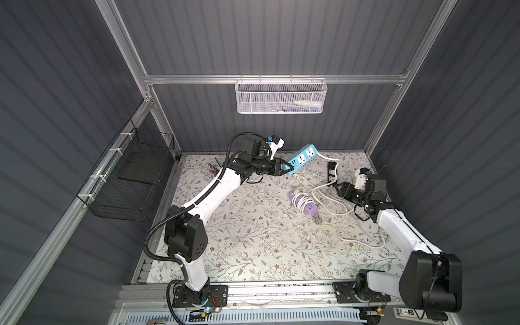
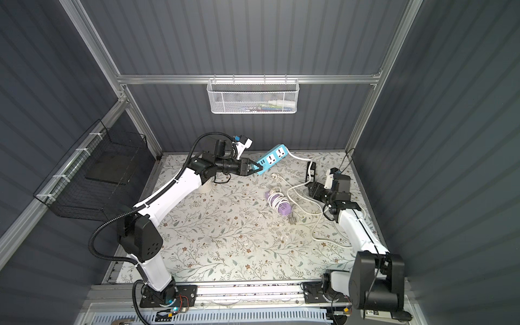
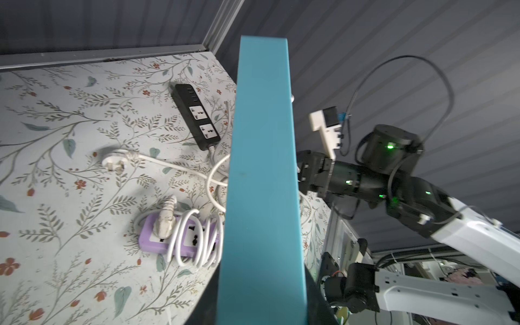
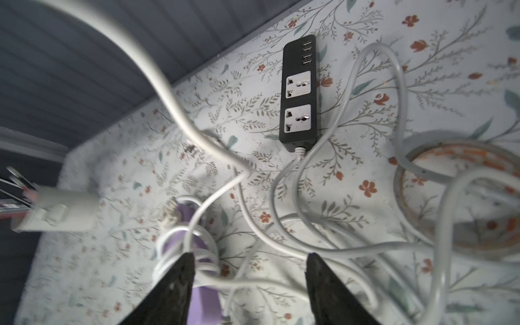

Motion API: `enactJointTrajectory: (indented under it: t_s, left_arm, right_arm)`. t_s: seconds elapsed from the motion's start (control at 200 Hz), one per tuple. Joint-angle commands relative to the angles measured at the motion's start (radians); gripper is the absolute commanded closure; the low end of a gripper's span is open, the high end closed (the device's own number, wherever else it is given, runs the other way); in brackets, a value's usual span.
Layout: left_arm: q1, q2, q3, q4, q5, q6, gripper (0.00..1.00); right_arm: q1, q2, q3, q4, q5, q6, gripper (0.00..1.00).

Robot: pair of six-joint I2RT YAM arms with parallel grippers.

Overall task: Unwrap the cord wrapped around the power strip
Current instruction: Unwrap the power cord from the power strip, then place the power strip at the center of the board.

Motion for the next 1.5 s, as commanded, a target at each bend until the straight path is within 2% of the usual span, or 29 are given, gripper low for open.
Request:
enactJointTrajectory:
  t_s: [0.0, 0.045, 0.13, 0.24, 0.335, 0.56, 0.735, 0.971, 1.136, 1.226, 1.316, 1.491]
  left_arm:
    - [0.002, 0.017, 0.08, -0.131, -0.106, 0.102, 1.0]
    - [0.002, 0.025, 0.104, -0.18, -0.15, 0.129, 1.0]
    - [0.002, 0.049, 0.159, -0.293, -0.224, 0.184, 1.0]
    - [0.002, 0.077, 0.222, -0.39, -0.226, 0.239, 1.0]
    - [0.001, 0.087, 0.264, -0.459, -0.202, 0.287, 1.0]
    - [-0.001, 0.043, 0.238, -0.556, -0.228, 0.386, 1.0]
    - [0.001, -0.012, 0.179, -0.588, -0.265, 0.41, 1.0]
    - [0.001, -0.073, 0.119, -0.597, -0.242, 0.411, 1.0]
    - [0.002, -0.127, 0.082, -0.593, -0.164, 0.403, 1.0]
    - [0.0, -0.144, 0.07, -0.593, -0.151, 0.389, 1.0]
    - [0.001, -0.139, 0.059, -0.597, -0.138, 0.39, 1.0]
    - [0.0, -0.139, 0.036, -0.594, -0.11, 0.393, 1.0]
  right_arm:
    - [0.001, -0.082, 0.032, -0.11, 0.022, -0.034, 0.09]
    - [0.002, -0.13, 0.034, -0.124, 0.022, -0.043, 0.01]
    - [0.021, -0.221, 0.029, -0.112, -0.002, -0.085, 0.01]
    - [0.123, -0.284, 0.047, -0.085, -0.02, -0.202, 0.01]
    - [0.19, -0.284, 0.06, -0.04, -0.092, -0.265, 0.01]
    - [0.397, -0.235, 0.085, 0.044, -0.049, -0.596, 0.01]
    - [0.566, -0.153, 0.161, 0.009, 0.121, -0.87, 0.01]
    - [0.703, -0.072, 0.187, -0.021, 0.282, -1.073, 0.01]
    - [0.744, -0.026, 0.159, 0.056, 0.369, -1.177, 0.01]
    - [0.758, -0.006, 0.127, 0.184, 0.419, -1.232, 0.01]
    - [0.759, 0.008, 0.115, 0.287, 0.411, -1.263, 0.01]
    - [0.752, 0.095, 0.172, 0.299, 0.379, -1.296, 0.01]
